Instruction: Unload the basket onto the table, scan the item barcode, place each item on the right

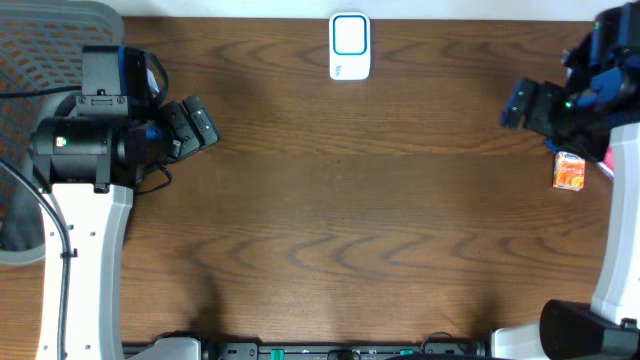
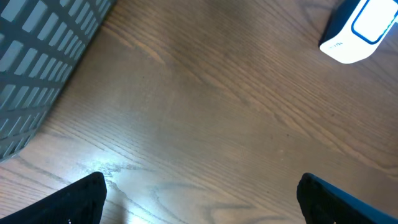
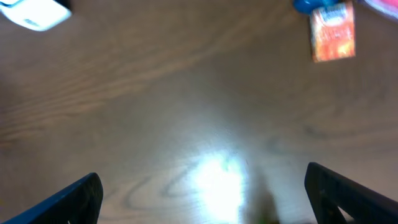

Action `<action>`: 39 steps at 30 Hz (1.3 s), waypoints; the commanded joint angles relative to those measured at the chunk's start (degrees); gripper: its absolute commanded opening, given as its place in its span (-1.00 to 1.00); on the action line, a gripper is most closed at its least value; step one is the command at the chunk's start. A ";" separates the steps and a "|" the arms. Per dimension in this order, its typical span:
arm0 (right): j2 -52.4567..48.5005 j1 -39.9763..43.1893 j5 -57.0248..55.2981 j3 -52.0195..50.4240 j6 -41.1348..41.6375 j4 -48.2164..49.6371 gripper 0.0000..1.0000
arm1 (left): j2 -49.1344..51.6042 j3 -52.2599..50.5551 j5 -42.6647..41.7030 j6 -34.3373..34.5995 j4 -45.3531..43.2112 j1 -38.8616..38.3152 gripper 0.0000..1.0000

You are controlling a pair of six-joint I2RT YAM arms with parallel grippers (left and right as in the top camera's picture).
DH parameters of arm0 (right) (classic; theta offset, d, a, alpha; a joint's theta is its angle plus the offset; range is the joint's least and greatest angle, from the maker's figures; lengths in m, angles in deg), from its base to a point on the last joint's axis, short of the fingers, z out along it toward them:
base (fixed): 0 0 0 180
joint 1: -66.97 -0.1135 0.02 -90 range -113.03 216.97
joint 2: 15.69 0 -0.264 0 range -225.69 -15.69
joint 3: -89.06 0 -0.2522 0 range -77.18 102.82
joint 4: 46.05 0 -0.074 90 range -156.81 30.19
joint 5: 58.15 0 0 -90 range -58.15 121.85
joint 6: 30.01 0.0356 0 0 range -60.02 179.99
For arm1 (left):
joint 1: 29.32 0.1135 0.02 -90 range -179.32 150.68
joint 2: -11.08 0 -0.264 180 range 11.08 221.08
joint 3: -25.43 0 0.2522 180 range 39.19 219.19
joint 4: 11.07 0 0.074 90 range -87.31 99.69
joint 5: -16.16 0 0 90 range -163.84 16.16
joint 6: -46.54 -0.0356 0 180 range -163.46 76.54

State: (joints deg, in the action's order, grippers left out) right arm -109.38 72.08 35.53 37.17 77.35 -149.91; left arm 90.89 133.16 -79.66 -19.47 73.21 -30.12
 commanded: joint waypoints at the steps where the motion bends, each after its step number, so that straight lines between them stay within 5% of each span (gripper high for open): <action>1: 3.37 -4.57 -0.35 -0.11 -2.75 3.54 0.98 | -0.09 0.00 0.37 -0.15 0.15 0.24 0.96; 10: 12.15 -15.04 -3.41 -3.15 -7.78 12.41 0.99 | -0.09 0.00 0.37 -0.15 0.15 0.24 0.96; 29: 63.23 -15.26 -3.17 -78.90 -7.82 68.81 0.99 | -0.09 0.00 0.37 -0.15 0.15 0.24 0.96; 39: 80.98 -15.13 -3.74 -101.81 -7.80 88.28 0.98 | -0.09 0.00 0.37 -0.15 0.15 0.24 0.96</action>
State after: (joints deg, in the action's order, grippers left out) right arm -31.57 56.93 32.71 -61.43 69.98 -63.53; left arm 90.89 133.16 -79.66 -19.47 73.19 -30.12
